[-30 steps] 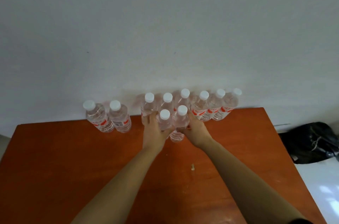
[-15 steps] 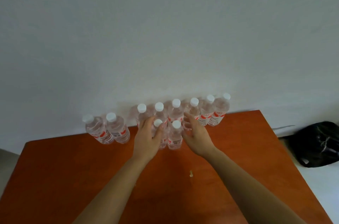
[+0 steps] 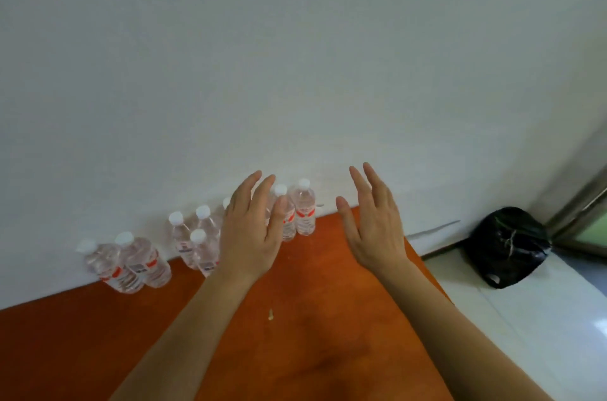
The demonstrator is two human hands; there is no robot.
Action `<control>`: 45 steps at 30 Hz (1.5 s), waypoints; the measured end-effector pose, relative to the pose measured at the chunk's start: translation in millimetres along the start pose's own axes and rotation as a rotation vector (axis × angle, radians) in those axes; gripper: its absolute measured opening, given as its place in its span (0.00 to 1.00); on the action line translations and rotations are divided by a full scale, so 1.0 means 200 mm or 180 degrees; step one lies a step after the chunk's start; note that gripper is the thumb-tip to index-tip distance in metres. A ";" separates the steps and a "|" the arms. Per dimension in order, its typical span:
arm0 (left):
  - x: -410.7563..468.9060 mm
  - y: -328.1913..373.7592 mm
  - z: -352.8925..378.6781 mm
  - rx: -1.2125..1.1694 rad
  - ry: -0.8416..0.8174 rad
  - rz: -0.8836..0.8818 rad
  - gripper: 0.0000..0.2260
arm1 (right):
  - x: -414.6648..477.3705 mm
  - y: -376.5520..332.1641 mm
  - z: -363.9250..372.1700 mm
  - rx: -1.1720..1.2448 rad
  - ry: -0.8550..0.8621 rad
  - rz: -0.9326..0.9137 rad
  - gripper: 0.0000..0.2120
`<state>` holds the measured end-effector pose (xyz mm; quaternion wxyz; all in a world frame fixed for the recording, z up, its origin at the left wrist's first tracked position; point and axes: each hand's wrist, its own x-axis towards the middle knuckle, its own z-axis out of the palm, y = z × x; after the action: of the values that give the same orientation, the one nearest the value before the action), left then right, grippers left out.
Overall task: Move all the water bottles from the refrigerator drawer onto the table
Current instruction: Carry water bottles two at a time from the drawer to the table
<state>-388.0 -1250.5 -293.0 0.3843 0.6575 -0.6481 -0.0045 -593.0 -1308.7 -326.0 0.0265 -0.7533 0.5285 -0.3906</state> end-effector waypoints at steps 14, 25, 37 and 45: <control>-0.13 1.35 0.43 0.0044 -0.0525 0.1790 0.31 | -0.69 0.67 -1.43 -0.1784 0.0937 0.1148 0.31; -1.15 2.37 0.61 -0.1351 -0.1687 0.3412 0.30 | -2.06 0.40 -2.32 -0.3286 0.1316 0.3185 0.30; -2.30 3.22 0.54 -0.1849 -0.1798 0.4468 0.28 | -3.13 0.17 -3.02 -0.3629 0.2069 0.4073 0.31; -2.90 3.67 0.66 -0.1356 -0.1912 0.4510 0.30 | -3.68 0.42 -3.45 -0.3403 0.1778 0.4236 0.30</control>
<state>-1169.0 -721.4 -295.7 0.2220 -0.0277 -0.9728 -0.0599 -1184.8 -486.9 -298.6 -0.2363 -0.0805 0.9541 -0.1653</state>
